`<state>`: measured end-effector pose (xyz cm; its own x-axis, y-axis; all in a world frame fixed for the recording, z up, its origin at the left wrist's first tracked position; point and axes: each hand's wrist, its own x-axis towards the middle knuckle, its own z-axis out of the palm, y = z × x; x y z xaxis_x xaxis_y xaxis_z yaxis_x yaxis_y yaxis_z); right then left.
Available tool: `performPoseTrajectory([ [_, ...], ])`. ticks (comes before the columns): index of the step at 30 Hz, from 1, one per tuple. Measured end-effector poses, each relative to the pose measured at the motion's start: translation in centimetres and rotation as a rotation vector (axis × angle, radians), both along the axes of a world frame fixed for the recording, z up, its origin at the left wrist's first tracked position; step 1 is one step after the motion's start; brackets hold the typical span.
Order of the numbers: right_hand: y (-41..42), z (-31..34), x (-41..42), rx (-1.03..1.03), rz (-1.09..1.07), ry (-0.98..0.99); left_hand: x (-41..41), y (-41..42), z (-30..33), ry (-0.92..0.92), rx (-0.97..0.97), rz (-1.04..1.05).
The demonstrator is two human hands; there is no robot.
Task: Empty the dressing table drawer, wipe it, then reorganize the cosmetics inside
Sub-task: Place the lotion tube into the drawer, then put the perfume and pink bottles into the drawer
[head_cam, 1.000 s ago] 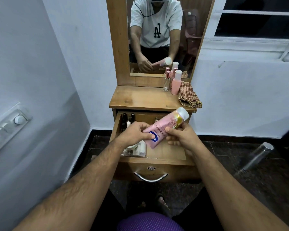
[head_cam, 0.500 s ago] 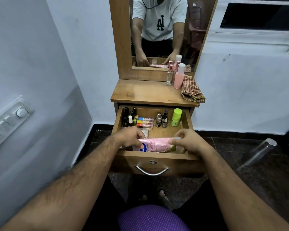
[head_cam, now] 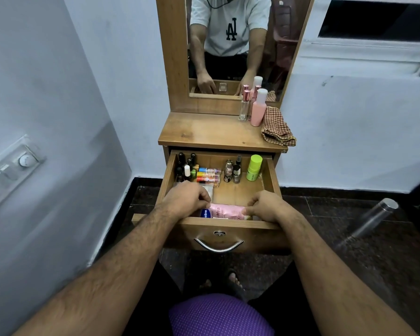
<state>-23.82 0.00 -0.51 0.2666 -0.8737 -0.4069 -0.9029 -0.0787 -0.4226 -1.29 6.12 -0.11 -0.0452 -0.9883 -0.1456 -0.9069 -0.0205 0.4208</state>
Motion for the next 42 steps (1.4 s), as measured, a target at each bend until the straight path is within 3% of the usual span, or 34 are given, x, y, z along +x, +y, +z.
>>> performPoseTrajectory([
  [3,0.1,0.0,-0.1,-0.008,-0.001,-0.018,-0.3,0.3,0.4,-0.073,-0.065,0.008],
  [10,0.2,-0.2,0.1,-0.11,0.009,0.037,-0.7,0.2,0.8,-0.131,0.027,-0.075],
  [28,1.2,0.1,-0.2,-0.291,-0.099,-0.089,-0.8,0.6,0.7,-0.103,-0.034,0.013],
  [31,1.1,0.1,-0.5,-0.348,-0.146,-0.154,-0.8,0.4,0.8,-0.037,-0.081,0.056],
  [37,-0.9,1.3,-0.9,-0.367,-0.292,-0.478,-2.6,-2.3,1.7,0.236,-0.24,0.141],
  [42,-5.8,4.6,-0.1,-0.532,-0.309,-0.547,-4.0,-7.9,4.7,0.443,-0.384,0.242],
])
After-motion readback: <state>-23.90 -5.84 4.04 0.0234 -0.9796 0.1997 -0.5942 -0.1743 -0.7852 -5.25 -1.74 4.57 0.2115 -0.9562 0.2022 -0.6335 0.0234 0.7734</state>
